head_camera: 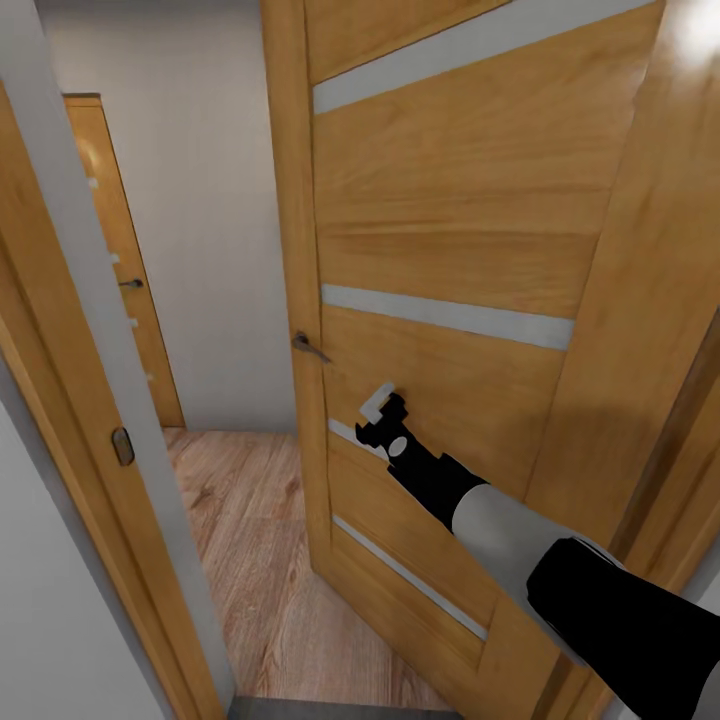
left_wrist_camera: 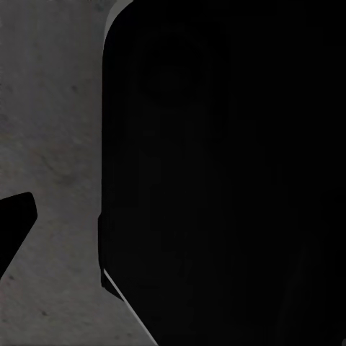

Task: Move the two storage containers from the living room to the garage. In the garage, place one container on the floor and stack the other container on top of it (either order is fine).

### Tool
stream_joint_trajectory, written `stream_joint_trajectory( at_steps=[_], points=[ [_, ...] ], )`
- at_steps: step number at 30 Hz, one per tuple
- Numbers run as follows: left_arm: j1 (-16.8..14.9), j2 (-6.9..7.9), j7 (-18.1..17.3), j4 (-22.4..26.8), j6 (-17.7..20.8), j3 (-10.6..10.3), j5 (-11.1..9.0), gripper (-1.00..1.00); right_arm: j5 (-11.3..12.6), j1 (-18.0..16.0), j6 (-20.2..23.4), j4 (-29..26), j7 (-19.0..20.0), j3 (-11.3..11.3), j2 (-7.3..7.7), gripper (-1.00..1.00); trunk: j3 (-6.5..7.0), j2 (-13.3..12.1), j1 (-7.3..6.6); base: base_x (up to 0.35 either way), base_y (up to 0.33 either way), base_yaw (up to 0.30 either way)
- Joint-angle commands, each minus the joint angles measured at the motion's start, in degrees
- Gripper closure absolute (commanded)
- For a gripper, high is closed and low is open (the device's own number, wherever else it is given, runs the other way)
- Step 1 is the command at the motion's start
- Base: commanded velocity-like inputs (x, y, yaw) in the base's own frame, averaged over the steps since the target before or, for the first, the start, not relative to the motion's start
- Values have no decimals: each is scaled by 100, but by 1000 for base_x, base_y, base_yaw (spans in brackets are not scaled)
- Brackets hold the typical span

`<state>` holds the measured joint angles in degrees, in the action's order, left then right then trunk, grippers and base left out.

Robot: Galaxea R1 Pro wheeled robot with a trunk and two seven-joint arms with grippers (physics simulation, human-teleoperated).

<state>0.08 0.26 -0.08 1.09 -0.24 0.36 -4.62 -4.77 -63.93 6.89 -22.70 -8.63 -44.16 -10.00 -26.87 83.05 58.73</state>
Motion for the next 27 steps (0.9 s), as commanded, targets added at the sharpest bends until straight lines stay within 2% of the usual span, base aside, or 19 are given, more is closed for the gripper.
stream_joint_trajectory(
  at_steps=[1, 6, 11, 13, 15, 16, 20, 22, 23, 25, 26, 27],
  points=[
    [1, 0, -1, 6, -2, -1, -51, -100, -37, -5, 17, -2, -36, -34, 0, -100, -6, 3, 0, 0, 0, 0],
    [1, 0, -1, 6, -2, 0, -57, -100, 23, -2, -423, 9, -29, -32, 0, -100, -6, 3, 0, 0, 0, 0],
    [1, 0, -1, 6, -2, 0, -57, -100, 88, 11, -459, 24, -112, -17, 0, -100, -6, 3, 0, 0, 0, 0],
    [1, 0, 3, 6, -2, 0, -57, -100, 258, 12, -490, -31, -501, -17, 0, -100, -6, 3, 0, 0, 0, 0],
    [1, 0, 5, 6, -2, 0, -57, -100, 345, 15, -510, -53, -629, -19, 0, -100, -6, 3, 0, 0, 0, 0],
    [1, 0, 7, 5, -2, 0, -57, -100, 613, 19, -606, -90, -781, -23, 0, -100, -6, 3, 0, 0, 0, 0],
    [1, 0, 8, 5, -2, 0, -57, -100, 1086, 26, -747, -263, -836, -71, 0, -100, -6, 3, 0, 0, 0, 0],
    [1, -4, 8, 5, -2, 0, -57, -100, 1145, 36, -744, -407, -832, -94, 0, -100, -6, 3, 0, 0, 0, 0],
    [1, -6, 8, 4, -2, 0, -57, -100, 1167, 40, -737, -514, -826, -125, 0, -100, -6, 3, 0, 0, 0, 0],
    [1, -8, 8, 5, -2, 2, -57, -100, 1193, 39, -593, -844, -829, -492, 0, -100, -6, 3, 0, 0, 0, 0],
    [1, -8, 8, 5, -2, 2, -57, -100, 1196, 39, -542, -905, -832, -602, 0, -100, -6, 3, 0, 0, 0, 0],
    [1, -8, 8, 4, -2, 1, -57, -100, 1200, 39, -428, -1024, -839, -826, 0, -100, -6, 3, 0, 0, 0, 0]
  ],
)
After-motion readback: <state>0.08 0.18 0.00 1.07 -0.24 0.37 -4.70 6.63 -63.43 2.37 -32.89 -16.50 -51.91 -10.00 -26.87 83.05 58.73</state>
